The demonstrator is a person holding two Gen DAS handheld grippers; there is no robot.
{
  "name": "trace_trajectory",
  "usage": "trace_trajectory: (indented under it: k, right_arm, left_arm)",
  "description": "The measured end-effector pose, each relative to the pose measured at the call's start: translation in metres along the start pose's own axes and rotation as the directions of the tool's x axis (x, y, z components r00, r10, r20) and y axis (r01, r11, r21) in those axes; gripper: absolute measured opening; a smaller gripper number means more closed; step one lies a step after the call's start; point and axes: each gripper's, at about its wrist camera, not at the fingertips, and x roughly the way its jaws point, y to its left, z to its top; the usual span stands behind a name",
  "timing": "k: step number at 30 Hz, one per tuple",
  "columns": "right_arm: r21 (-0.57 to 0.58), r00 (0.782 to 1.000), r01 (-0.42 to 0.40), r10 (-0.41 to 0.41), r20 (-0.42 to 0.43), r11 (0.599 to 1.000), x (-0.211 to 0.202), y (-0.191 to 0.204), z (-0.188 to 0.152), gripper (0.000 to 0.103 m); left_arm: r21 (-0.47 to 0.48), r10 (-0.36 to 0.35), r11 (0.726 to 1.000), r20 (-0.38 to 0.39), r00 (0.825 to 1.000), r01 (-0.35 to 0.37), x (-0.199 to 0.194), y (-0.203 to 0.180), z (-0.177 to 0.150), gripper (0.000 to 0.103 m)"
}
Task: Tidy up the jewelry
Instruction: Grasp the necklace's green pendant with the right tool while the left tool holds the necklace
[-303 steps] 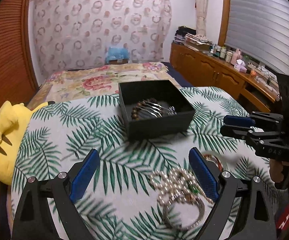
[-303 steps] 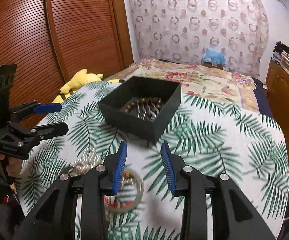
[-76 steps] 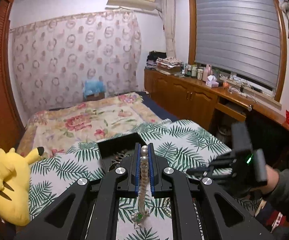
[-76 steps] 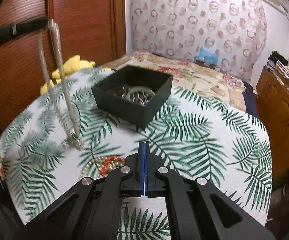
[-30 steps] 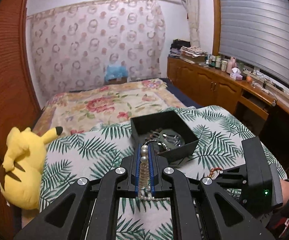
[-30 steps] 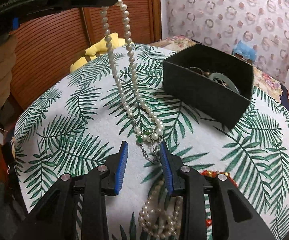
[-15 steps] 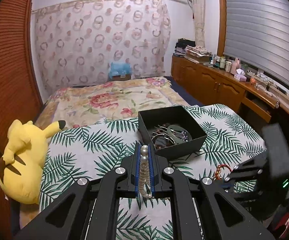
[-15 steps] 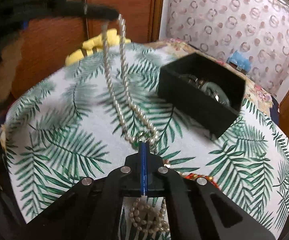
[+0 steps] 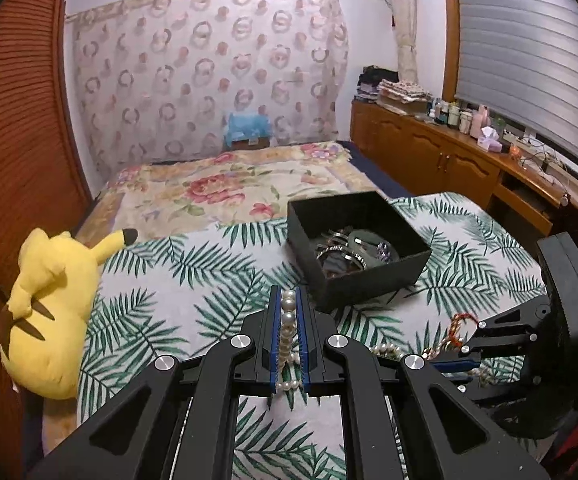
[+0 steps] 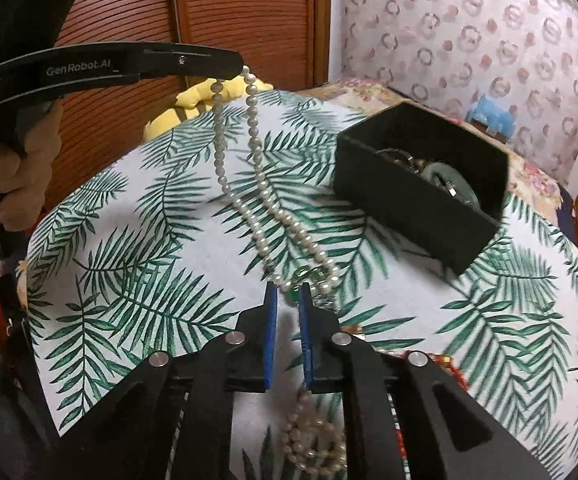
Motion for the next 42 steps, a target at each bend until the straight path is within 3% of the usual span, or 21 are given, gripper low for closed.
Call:
trace_trajectory:
  k: [3, 10, 13, 14, 16, 18, 19, 27, 32, 34, 35, 42]
  right_arm:
    - [-0.001, 1.0, 0.007, -0.007, -0.016, 1.0, 0.005, 0.001, 0.001, 0.023]
    - [-0.033, 0.997, 0.058, -0.059, -0.049, 0.998, 0.017, 0.003, 0.009, 0.023]
    - [-0.093, 0.989, 0.13, -0.136, -0.059, 0.987, 0.022, 0.01, 0.01, 0.02]
    - [-0.076, 0.99, 0.12, -0.124, -0.059, 0.99, 0.021, 0.008, 0.01, 0.02]
    - [-0.07, 0.988, 0.143, -0.147, -0.056, 0.987, 0.019, 0.003, 0.009, 0.008]
    - [-0.043, 0.991, 0.12, -0.122, -0.052, 0.992, 0.017, -0.002, 0.008, 0.007]
    - [-0.034, 0.992, 0.116, -0.117, -0.044, 0.993, 0.015, -0.004, 0.008, 0.0]
    - [0.012, 0.994, 0.1, -0.101, 0.037, 0.995, -0.013, -0.016, 0.014, 0.0]
    - [0.004, 0.996, 0.082, -0.082, 0.045, 0.997, -0.007, -0.011, 0.02, 0.001]
    - [0.004, 0.996, 0.077, -0.077, 0.042, 0.997, -0.002, -0.011, 0.021, 0.006]
    - [0.008, 0.996, 0.076, -0.076, 0.039, 0.997, 0.001, -0.012, 0.022, 0.016]
    - [0.004, 0.999, 0.053, -0.053, -0.009, 0.999, 0.017, -0.011, 0.024, 0.017]
  left_arm:
    - [-0.009, -0.004, 1.0, -0.008, 1.0, 0.004, 0.002, 0.003, -0.005, 0.007]
    - [-0.012, -0.015, 1.0, -0.006, 1.0, 0.015, 0.001, 0.004, -0.009, 0.007]
    - [-0.014, -0.016, 1.0, -0.006, 1.0, 0.016, 0.001, 0.004, -0.009, 0.007]
    - [-0.013, -0.015, 1.0, -0.007, 1.0, 0.015, 0.001, 0.003, -0.009, 0.007]
    - [-0.013, -0.014, 1.0, -0.007, 1.0, 0.014, 0.001, 0.004, -0.009, 0.007]
    - [-0.016, -0.014, 1.0, -0.01, 1.0, 0.014, 0.002, 0.004, -0.009, 0.007]
    - [-0.017, -0.014, 1.0, -0.011, 1.0, 0.013, 0.002, 0.004, -0.01, 0.007]
    - [-0.012, -0.017, 1.0, -0.014, 1.0, 0.016, 0.004, 0.002, -0.016, 0.007]
    - [-0.015, -0.018, 1.0, -0.017, 1.0, 0.018, 0.003, 0.0, -0.016, 0.007]
    - [-0.015, -0.021, 1.0, -0.018, 1.0, 0.021, 0.004, -0.001, -0.017, 0.007]
    - [-0.014, -0.023, 1.0, -0.019, 1.0, 0.022, 0.004, -0.002, -0.018, 0.007]
    - [-0.02, -0.025, 0.999, -0.027, 0.999, 0.025, 0.007, -0.001, -0.022, 0.007]
